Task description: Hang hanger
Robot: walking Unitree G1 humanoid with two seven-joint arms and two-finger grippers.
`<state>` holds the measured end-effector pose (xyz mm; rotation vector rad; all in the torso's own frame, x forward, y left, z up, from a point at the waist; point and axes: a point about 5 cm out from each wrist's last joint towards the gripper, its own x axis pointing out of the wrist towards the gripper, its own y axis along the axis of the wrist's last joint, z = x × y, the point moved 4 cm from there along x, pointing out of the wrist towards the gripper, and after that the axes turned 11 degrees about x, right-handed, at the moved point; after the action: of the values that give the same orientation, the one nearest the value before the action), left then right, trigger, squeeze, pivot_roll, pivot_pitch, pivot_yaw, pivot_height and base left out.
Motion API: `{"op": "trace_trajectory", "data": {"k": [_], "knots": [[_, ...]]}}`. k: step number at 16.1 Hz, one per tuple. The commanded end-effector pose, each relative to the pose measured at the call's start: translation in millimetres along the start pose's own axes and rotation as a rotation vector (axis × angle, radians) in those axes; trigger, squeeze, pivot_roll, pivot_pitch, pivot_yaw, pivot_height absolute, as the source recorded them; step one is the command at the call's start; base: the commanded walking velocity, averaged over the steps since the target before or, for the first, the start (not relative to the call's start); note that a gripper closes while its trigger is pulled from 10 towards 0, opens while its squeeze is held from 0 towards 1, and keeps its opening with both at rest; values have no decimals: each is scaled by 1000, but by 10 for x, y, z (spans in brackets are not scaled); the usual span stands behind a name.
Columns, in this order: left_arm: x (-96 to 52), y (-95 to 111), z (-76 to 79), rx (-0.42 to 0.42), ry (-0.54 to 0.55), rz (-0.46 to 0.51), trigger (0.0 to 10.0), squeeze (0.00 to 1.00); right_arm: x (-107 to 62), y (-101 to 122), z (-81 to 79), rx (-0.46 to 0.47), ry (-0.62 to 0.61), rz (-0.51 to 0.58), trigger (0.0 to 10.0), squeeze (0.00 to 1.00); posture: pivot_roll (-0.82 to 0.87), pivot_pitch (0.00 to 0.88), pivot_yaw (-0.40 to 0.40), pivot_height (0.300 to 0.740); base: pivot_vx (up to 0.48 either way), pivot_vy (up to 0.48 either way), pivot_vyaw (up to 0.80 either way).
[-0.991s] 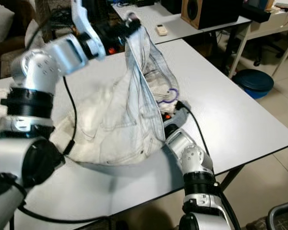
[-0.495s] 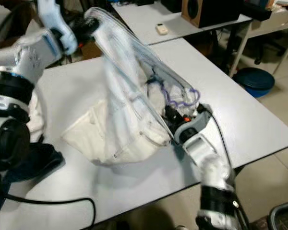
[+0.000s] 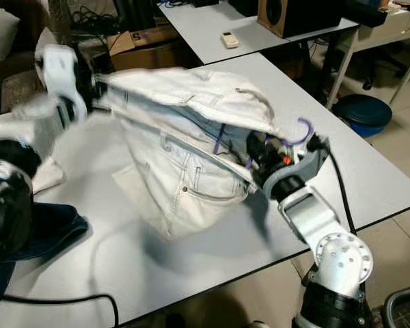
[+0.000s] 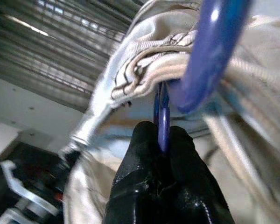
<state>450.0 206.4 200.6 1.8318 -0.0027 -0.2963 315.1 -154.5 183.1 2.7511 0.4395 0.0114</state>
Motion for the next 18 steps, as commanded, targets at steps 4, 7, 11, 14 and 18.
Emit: {"op": "trace_trajectory", "data": {"k": [4, 7, 11, 14, 18], "knots": [[-40, -683, 313, 57, -79, -161, 0, 0, -67, 346, -720, 9, 190, 115, 10000, 0, -181, 0, 159, 740, 0, 0, 0], [-123, -1128, 858, 45, -282, -229, 0, 0, -18, 428, -991, -11, 234, 98, 10000, 0, -181, 0, 149, 740, 0, 0, 0], [-223, -1142, 1247, -64, -504, -109, 3059, 0, 144, 427, -960, -218, 161, 73, 10000, 0, -181, 0, 137, 740, 0, 0, 0], [-277, -1000, 1043, -145, -443, 47, 10000, 1000, 268, 198, -905, -382, 102, -22, 10000, 0, -169, 0, 110, 740, 0, 0, 0], [-548, -1089, 1108, -150, -491, 83, 10000, 1000, 360, 43, -1027, -428, 176, -80, 10000, 0, -144, 3, 52, 740, 0, 0, 0]]}}
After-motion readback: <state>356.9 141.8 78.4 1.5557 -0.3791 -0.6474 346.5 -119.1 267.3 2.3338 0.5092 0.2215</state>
